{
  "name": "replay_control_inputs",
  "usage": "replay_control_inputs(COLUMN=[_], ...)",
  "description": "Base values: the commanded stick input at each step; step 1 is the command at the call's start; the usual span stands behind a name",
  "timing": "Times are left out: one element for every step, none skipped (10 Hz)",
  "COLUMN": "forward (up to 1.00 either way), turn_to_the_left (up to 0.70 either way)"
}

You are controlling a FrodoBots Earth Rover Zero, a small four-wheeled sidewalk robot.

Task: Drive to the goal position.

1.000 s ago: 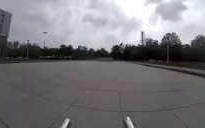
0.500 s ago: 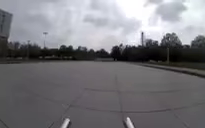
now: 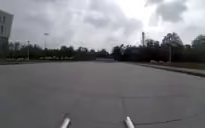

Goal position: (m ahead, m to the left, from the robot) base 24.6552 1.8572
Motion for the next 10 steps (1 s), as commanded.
replay_control_inputs(forward=[1.0,1.0,1.0,1.0,1.0,1.0,1.0,1.0,1.0,1.0], turn_to_the_left=[0.0,0.0,0.0,-0.11,-0.39,-0.4,-0.13,-0.07,-0.19,-0.39])
